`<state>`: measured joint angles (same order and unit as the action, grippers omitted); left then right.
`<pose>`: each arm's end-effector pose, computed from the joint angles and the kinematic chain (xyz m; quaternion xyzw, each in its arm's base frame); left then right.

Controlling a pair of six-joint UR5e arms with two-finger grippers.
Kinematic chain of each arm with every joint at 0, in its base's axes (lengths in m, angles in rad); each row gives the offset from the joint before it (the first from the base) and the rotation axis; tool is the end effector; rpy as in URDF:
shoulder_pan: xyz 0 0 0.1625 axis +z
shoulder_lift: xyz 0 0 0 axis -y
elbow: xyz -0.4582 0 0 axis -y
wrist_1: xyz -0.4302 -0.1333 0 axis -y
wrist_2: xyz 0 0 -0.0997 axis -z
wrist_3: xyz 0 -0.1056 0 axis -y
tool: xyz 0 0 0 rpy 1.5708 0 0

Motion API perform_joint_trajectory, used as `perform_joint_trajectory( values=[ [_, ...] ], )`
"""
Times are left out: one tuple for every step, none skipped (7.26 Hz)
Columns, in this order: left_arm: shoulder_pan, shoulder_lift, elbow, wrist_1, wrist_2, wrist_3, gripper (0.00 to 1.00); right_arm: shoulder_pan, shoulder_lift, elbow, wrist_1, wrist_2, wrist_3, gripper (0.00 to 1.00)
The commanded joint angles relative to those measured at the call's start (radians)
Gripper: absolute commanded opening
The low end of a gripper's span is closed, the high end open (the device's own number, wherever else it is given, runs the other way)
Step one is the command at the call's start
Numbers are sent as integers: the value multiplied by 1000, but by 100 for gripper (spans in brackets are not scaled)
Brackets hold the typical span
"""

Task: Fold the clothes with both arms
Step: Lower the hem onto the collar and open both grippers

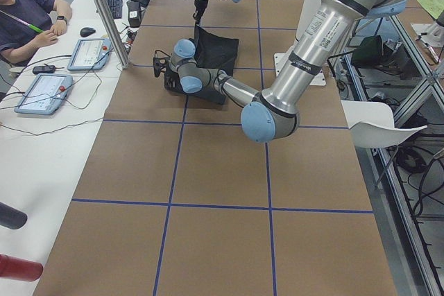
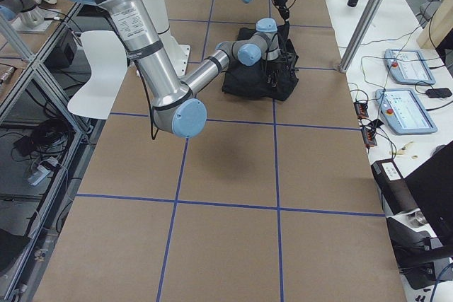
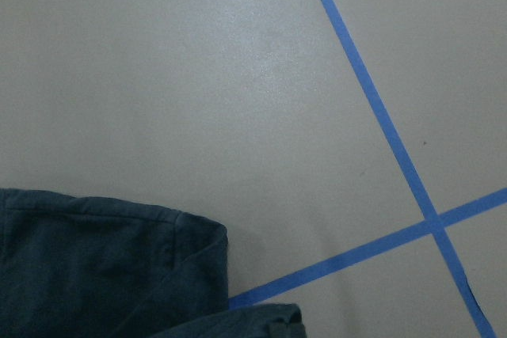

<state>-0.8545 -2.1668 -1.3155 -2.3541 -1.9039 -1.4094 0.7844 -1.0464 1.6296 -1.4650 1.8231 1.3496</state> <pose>0.4480 -0.6650 0.3512 0.1330 0.5274 -0.2003 0.8149 -0.4415 -0.5917 0.3378 0.0577 -0.3506 0.2187 0.9088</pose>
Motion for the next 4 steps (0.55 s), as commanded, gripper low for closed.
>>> perform_joint_trajectory(
  values=[
    [21,-24,45,-4,32,1,0,-1,2,-74,69,-1,-6,0],
    [23,-45,76,-4,34,1,0,-1,0,-80,69,-1,-20,0],
    [22,-51,90,-4,37,25,0,-1,0,-82,69,-1,-24,0],
    [20,-50,97,-4,37,86,0,-1,0,-82,69,-1,-24,0]
  ],
)
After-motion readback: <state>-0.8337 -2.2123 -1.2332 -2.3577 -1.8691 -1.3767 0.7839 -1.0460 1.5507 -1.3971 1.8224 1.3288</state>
